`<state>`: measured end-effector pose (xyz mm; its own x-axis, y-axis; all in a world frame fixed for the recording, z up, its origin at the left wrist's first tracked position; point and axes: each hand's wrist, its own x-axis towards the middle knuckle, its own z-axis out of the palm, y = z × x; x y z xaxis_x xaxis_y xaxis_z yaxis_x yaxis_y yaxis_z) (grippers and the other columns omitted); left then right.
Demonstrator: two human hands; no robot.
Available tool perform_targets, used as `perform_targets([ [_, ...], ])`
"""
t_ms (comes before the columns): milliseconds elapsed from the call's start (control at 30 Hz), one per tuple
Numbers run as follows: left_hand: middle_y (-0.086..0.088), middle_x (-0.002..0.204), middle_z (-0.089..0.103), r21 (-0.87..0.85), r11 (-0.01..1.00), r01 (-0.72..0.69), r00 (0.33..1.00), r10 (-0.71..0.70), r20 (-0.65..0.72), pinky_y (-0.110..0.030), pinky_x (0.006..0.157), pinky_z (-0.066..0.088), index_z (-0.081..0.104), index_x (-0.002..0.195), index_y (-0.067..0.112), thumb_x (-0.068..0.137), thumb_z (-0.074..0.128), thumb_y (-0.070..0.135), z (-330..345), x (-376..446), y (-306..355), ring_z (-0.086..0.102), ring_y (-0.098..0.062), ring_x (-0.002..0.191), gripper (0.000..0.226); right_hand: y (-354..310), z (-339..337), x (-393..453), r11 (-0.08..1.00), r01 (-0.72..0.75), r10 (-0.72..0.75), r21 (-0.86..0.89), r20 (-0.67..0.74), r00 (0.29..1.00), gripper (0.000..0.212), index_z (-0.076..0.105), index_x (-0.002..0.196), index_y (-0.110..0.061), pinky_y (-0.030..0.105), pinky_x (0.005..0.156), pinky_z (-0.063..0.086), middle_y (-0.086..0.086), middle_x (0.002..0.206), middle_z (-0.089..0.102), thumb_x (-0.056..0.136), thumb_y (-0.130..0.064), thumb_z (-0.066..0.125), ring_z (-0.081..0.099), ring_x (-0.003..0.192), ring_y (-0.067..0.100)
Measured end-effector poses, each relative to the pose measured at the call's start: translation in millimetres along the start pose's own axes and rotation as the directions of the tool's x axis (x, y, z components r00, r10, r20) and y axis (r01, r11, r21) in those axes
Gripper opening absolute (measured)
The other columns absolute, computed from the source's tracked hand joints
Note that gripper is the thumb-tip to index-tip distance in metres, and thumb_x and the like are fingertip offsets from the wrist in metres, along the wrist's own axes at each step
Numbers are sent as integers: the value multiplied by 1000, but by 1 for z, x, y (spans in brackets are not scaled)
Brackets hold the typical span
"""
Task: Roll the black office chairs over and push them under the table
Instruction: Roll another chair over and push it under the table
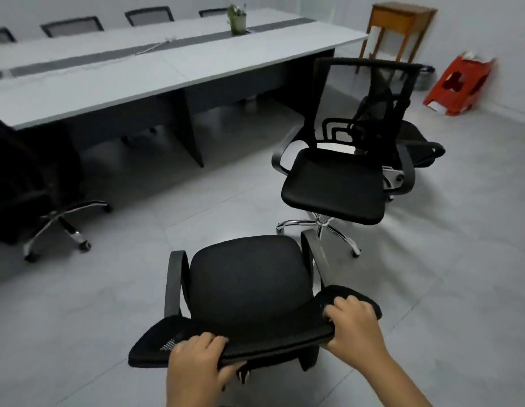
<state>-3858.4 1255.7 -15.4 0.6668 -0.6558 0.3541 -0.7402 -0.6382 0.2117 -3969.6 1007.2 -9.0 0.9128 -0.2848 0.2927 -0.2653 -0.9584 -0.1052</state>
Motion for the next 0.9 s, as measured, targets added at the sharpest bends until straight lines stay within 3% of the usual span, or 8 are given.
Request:
perform_targets([
  [67,5,54,61,17,996,91,992,-89,-88,-23,59,28,69,60,18,86,22,66,-1,-11,22,43,-11,68,72,14,-1,0,993,120,-120,-3,53,991,47,51,46,-21,10,51,9,-6,48,46,20,-45,82,47,44,13],
  [167,8,56,62,49,983,177,978,-170,-123,-22,62,27,68,61,19,86,15,67,-5,-21,44,40,-12,72,75,27,-1,-5,970,243,-244,25,36,969,48,52,48,-18,18,42,28,-5,50,48,26,-47,83,47,45,15],
  [267,9,53,59,115,971,210,974,-199,-106,-22,60,26,65,59,22,73,39,65,-1,-29,68,37,-11,69,52,46,-2,-10,933,357,-354,39,-68,933,38,50,47,-18,20,43,29,-4,50,48,41,-48,74,45,45,15],
  [367,8,57,61,138,975,176,977,-156,-143,-21,63,28,56,76,26,62,48,51,11,-40,88,38,-8,69,30,69,-3,-9,896,444,-436,34,-130,891,32,51,48,-19,18,50,23,-5,51,49,51,-49,64,41,50,13],
  [500,4,61,65,230,964,131,967,-73,-244,-22,65,31,46,84,22,92,27,50,11,-53,74,40,-10,71,35,92,0,12,857,514,-507,33,-121,853,47,55,51,-22,20,53,24,-7,53,50,70,-65,48,39,58,10],
  [633,-2,52,54,305,935,182,928,-61,-368,-26,56,26,43,75,17,93,28,52,12,-36,51,33,-18,62,42,91,3,45,844,531,-527,77,-75,847,70,62,51,-29,15,40,35,-14,50,52,76,-80,21,50,44,6],
  [767,1,64,46,316,906,282,901,-137,-412,-27,56,24,40,75,17,92,28,56,19,-5,26,31,-17,62,44,74,19,92,846,525,-519,89,-87,850,68,56,42,-27,17,37,31,-11,42,48,76,-78,26,47,39,7],
  [900,-1,47,50,300,885,356,893,-228,-389,-27,56,22,36,71,20,91,24,60,19,38,-19,29,-17,62,47,53,43,157,855,512,-507,78,-81,858,64,52,38,-23,16,35,29,-7,39,47,69,-77,34,48,37,10],
])
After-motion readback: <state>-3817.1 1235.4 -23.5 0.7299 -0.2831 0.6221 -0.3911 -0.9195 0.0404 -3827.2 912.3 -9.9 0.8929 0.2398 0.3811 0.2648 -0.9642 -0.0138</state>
